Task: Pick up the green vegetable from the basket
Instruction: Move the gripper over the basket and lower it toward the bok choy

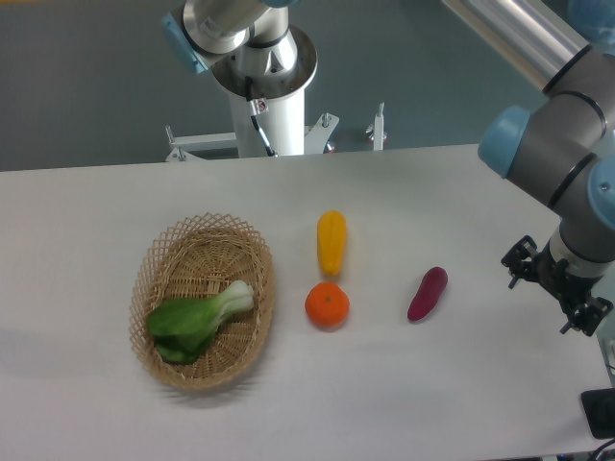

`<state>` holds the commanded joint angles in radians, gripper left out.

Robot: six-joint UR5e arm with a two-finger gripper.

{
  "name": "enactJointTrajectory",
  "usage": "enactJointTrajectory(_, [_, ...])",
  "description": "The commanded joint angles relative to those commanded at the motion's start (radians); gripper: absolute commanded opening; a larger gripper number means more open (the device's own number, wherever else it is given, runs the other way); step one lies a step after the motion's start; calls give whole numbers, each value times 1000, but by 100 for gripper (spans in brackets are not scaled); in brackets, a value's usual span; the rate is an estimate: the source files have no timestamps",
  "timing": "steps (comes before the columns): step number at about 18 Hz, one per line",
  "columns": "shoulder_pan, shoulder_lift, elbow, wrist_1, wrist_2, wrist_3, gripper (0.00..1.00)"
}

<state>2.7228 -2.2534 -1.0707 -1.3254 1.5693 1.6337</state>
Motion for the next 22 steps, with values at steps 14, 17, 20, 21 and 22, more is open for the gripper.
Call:
enactJointTrajectory(14, [-18, 55, -66, 12, -64, -192, 100])
enactJointTrajectory(17, [-57, 129, -179, 18, -66, -193, 100])
enactJointTrajectory(20, [-119, 181, -248, 34, -67, -215, 100])
enactJointTrajectory(21, [-147, 190, -262, 35, -67, -231, 100])
enactJointTrajectory(22, [-173, 196, -270, 35, -67, -244, 100])
